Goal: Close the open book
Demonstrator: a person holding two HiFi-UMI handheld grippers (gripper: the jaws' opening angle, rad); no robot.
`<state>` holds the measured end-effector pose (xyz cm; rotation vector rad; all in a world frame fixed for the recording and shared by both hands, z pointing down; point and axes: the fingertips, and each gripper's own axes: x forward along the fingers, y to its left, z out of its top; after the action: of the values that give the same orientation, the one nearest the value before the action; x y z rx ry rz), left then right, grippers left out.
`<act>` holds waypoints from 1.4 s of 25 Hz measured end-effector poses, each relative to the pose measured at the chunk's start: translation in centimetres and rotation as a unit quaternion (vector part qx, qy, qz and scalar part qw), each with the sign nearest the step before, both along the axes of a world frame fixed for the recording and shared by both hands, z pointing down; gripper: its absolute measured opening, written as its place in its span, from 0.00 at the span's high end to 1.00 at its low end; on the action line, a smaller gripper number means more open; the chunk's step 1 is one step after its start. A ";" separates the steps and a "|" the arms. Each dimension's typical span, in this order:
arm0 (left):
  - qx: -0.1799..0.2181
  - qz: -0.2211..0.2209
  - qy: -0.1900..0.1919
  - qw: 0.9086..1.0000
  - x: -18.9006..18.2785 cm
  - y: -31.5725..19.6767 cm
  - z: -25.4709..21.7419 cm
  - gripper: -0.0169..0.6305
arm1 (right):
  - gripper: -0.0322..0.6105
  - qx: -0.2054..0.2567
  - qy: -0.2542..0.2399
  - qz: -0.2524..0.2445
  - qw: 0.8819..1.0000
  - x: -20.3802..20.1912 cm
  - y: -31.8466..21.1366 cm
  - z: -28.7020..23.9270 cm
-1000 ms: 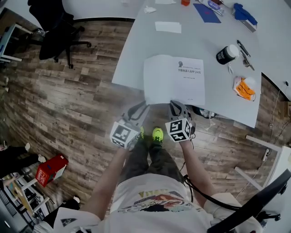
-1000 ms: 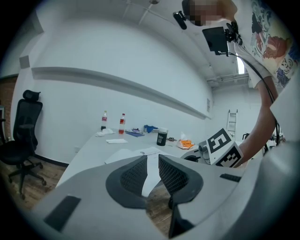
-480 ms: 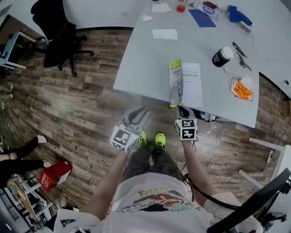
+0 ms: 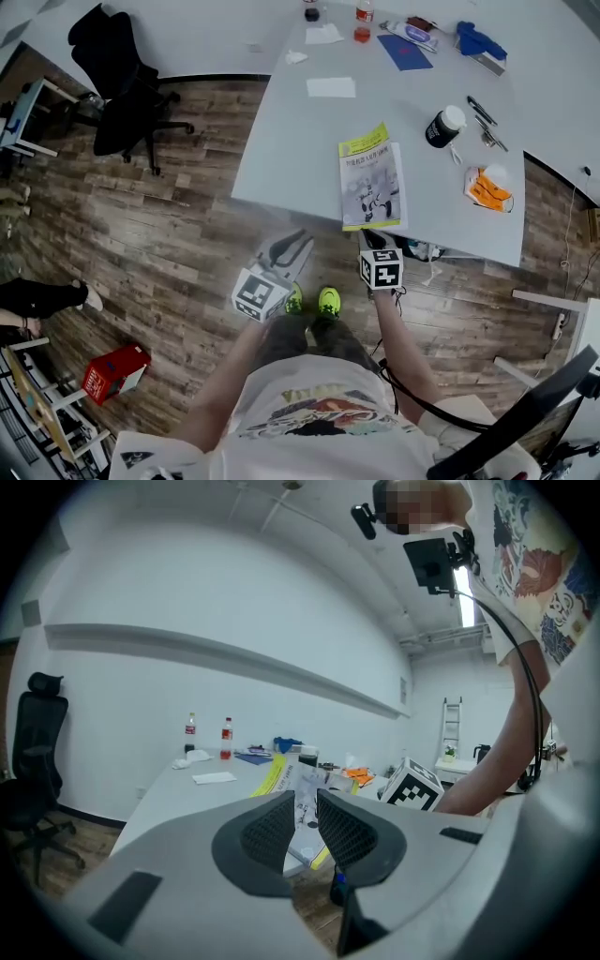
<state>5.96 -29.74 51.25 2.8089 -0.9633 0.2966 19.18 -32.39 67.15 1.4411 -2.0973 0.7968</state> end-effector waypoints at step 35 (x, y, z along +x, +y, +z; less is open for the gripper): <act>0.047 -0.011 0.038 0.998 2.1 2.0 -8.3 0.89 | 0.91 0.235 -0.048 -0.103 0.965 -3.2 2.0 -19.5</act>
<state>8.06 -27.74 42.90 2.8674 -1.0162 0.1459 15.94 -30.41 47.69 1.3909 -2.5802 0.3006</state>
